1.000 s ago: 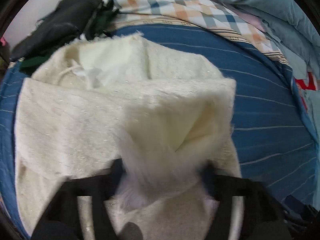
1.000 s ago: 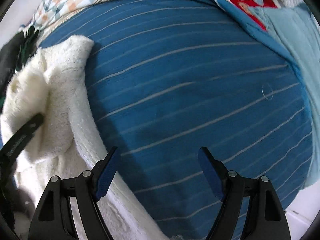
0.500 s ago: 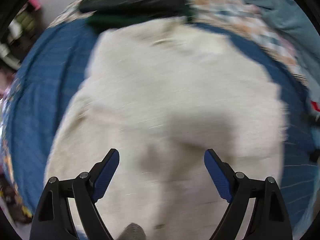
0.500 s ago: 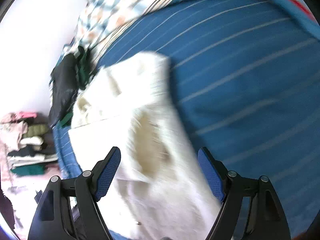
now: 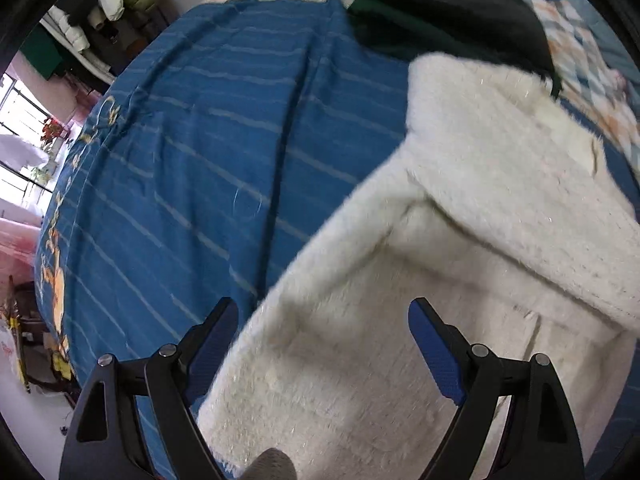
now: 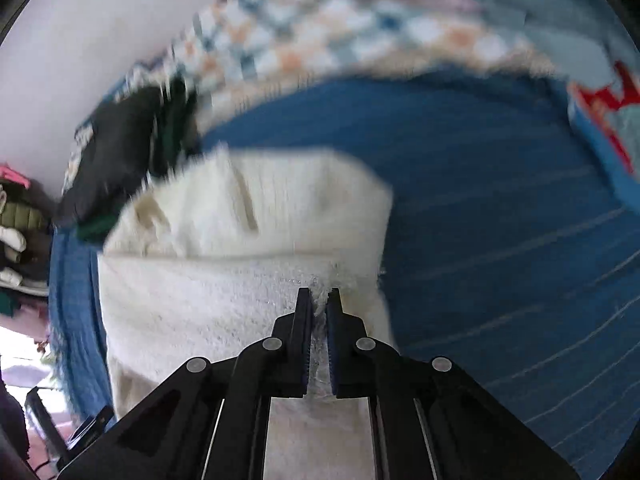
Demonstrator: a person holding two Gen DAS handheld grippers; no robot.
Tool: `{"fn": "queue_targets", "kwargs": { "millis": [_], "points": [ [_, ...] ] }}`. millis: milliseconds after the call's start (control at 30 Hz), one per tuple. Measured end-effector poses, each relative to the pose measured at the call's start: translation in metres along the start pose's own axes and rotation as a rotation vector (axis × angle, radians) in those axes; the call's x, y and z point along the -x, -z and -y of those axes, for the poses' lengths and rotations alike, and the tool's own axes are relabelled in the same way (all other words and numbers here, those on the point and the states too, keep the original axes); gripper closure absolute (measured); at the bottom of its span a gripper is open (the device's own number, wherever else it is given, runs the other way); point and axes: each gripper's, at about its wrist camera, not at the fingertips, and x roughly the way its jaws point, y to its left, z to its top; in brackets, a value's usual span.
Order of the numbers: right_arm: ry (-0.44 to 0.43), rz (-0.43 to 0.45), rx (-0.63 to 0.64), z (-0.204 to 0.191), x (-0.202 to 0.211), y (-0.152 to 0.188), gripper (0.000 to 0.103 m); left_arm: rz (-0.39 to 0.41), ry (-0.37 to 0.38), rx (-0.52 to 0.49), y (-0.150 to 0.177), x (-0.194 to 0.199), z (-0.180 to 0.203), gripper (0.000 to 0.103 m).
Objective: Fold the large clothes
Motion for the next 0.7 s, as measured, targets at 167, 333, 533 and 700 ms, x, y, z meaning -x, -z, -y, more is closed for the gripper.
{"fn": "queue_targets", "kwargs": {
  "millis": [167,333,533,700],
  "points": [
    [0.108,-0.084,0.132,-0.014,-0.054,-0.019,0.095,0.058,0.034,-0.038,-0.034,-0.006,0.016,0.016],
    [0.095,-0.173,-0.033,0.023,-0.053,-0.016,0.066,0.158,0.006,-0.122,-0.071,-0.023,0.048,0.016],
    [0.144,-0.146,-0.054,0.035,-0.009,0.017,0.065,0.031,-0.039,-0.173,-0.083,-0.100,0.043,0.002],
    [0.110,-0.358,0.023,0.039,-0.058,0.054,0.065,0.069,-0.041,-0.181,-0.071,-0.059,0.020,0.002]
  ]
}}
